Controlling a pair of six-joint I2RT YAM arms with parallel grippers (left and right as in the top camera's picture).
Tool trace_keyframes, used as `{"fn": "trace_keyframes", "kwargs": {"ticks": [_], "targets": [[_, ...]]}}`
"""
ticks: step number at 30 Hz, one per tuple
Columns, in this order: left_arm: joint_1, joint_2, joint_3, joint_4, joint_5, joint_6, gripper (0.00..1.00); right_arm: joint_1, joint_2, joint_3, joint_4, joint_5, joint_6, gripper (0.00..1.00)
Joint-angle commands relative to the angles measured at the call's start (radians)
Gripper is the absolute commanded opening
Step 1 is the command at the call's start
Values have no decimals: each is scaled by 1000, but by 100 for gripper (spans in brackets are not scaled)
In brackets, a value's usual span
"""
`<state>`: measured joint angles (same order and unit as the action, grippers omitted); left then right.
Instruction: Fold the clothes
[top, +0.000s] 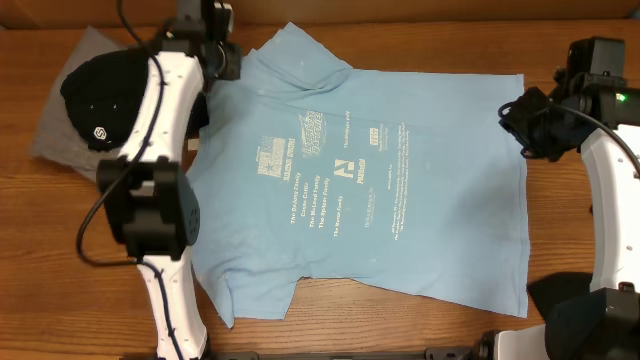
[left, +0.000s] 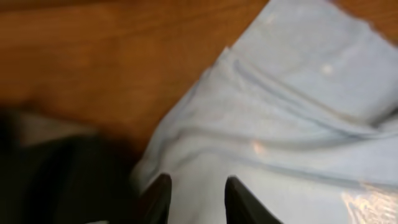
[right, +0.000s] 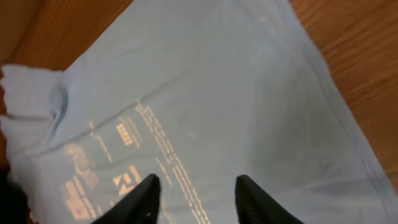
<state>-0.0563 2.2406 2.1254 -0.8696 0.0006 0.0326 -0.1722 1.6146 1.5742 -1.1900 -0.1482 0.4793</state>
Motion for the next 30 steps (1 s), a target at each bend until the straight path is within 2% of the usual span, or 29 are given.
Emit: {"fn": "trace_keyframes", "kwargs": {"ticks": [1, 2, 4, 8, 11, 13, 17, 18, 22, 25, 30], "targets": [[10, -177, 108, -102, -58, 51, 35, -18, -21, -4, -18, 75, 26, 55], [10, -216, 118, -140, -64, 51, 35, -26, -12, -4, -21, 104, 26, 61], [10, -295, 122, -208, -60, 50, 35, -39, 18, -4, -19, 126, 26, 64], [10, -414, 122, -364, -27, 46, 39, -58, 103, -4, -41, 29, 14, 60], [10, -475, 122, -509, 3, 42, 40, -56, 155, -4, -53, -68, -62, 60], [10, -492, 122, -603, 5, -8, 39, -56, 166, -4, -61, -138, -135, 59], [10, -495, 117, -807, 41, -178, 23, -56, 150, -4, -85, -177, -165, 59], [10, -496, 104, -820, 61, -195, 19, -56, 142, -4, -93, -180, -172, 59], [9, -516, 12, -820, 184, -198, 22, -56, 101, -4, -124, -183, -182, 60], [9, -527, -110, -820, 180, -242, 23, -56, 81, -4, -145, -184, -193, 61], [10, -542, -431, -820, 176, -275, 11, -56, 78, -4, -180, -186, -226, 62]]}}
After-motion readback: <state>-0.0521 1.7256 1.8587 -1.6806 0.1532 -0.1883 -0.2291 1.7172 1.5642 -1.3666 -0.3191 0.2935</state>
